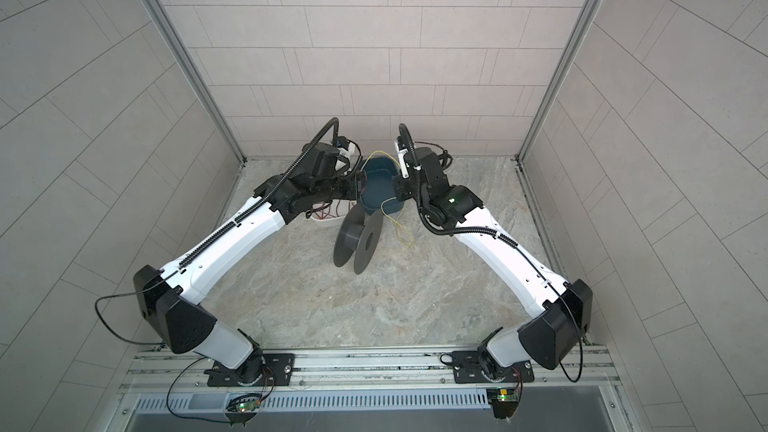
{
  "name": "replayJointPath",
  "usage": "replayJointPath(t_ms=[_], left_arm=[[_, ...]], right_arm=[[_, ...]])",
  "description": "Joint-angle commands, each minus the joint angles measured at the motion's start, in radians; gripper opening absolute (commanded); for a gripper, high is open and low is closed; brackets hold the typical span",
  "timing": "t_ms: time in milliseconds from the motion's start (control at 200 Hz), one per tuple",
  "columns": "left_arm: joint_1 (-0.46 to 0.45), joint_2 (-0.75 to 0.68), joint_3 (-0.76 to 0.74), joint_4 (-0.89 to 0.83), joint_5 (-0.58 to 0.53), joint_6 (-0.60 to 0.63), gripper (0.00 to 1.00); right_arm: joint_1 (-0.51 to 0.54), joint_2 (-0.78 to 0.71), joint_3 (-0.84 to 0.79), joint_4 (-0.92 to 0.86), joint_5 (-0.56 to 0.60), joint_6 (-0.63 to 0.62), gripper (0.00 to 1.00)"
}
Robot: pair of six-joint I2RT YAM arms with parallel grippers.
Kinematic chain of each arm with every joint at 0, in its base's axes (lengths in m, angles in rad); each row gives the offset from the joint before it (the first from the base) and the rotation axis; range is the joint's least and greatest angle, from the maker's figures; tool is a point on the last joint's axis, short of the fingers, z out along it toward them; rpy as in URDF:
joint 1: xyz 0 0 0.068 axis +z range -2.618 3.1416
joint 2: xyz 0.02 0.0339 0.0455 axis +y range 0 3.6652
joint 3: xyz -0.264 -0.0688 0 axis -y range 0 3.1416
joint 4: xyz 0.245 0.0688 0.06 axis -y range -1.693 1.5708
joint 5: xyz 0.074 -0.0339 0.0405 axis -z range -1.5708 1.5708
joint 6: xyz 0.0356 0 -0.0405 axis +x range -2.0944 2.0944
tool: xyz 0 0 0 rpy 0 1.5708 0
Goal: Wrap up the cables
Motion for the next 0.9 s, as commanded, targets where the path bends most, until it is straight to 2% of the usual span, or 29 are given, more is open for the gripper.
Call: replayJointPath(t_ms=[0,195,440,560,681,816,896], left_arm=[[0.013,-0.061,0.000,-0.035,0.041,0.086,0.00],[0.019,-0.076,-0.008,-0.049,0.051,0.104,0.00],[0.021,-0.084,-0.051,-0.015,0.075,0.058,0.00],[0.025,-0.075,-0.048,-0.024,0.066,0.056,0.11],[0.029,-0.074,-0.045,-0.026,0.060,0.056,0.27],[0.038,-0.074,-0.043,-0.040,0.064,0.060,0.56],[0.048,-0.081,-0.038,-0.061,0.071,0.066,0.61]], right_arm=[[-0.066,-0.044,-0.006,-0.018,-0.056,0.012,0.00],[-0.099,-0.045,-0.018,-0.008,-0.078,0.014,0.00],[-0.099,-0.082,-0.123,0.131,-0.118,0.001,0.00],[-0.097,-0.083,-0.130,0.134,-0.139,-0.035,0.00],[-0.096,-0.098,-0.149,0.151,-0.143,-0.077,0.00],[-0.096,-0.118,-0.177,0.185,-0.154,-0.097,0.00],[-0.096,-0.120,-0.178,0.187,-0.183,-0.100,0.00]])
